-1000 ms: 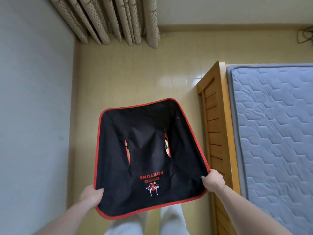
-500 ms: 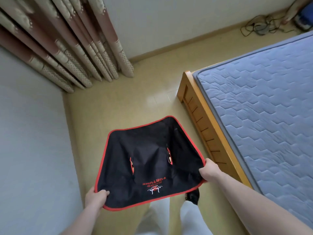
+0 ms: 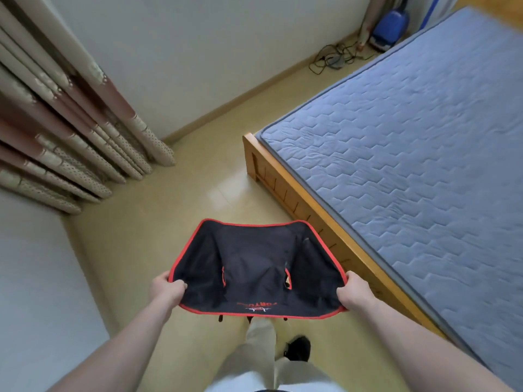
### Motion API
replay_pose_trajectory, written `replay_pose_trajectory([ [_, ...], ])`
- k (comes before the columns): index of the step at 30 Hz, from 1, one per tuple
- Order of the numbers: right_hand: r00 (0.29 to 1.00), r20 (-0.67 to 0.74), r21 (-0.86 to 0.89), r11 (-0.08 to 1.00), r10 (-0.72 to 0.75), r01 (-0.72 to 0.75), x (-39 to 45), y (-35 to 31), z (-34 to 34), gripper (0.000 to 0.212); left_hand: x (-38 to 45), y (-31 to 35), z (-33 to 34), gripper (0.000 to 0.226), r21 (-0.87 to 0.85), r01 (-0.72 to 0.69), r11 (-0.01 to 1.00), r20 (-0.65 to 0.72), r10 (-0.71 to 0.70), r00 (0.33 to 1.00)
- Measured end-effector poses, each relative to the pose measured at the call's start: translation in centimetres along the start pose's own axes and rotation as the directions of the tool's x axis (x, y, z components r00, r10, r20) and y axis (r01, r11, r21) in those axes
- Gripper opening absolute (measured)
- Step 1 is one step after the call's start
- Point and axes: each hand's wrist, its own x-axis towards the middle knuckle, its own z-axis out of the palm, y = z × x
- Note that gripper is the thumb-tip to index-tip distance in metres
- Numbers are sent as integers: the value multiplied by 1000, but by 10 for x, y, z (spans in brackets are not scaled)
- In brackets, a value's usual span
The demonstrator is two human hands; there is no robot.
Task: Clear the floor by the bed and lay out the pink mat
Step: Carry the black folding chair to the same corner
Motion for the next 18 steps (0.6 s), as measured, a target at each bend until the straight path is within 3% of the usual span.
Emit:
replay_pose_trajectory([
  [12,991,-114,248,968,68,-38,-108,124,-15,21,-92,23,12,22,206,-310,928,142,285,948],
  [18,965,-162,414,902,206,-124,-146,175,17,17,-113,32,18,20,278,-437,856,270,366,890],
])
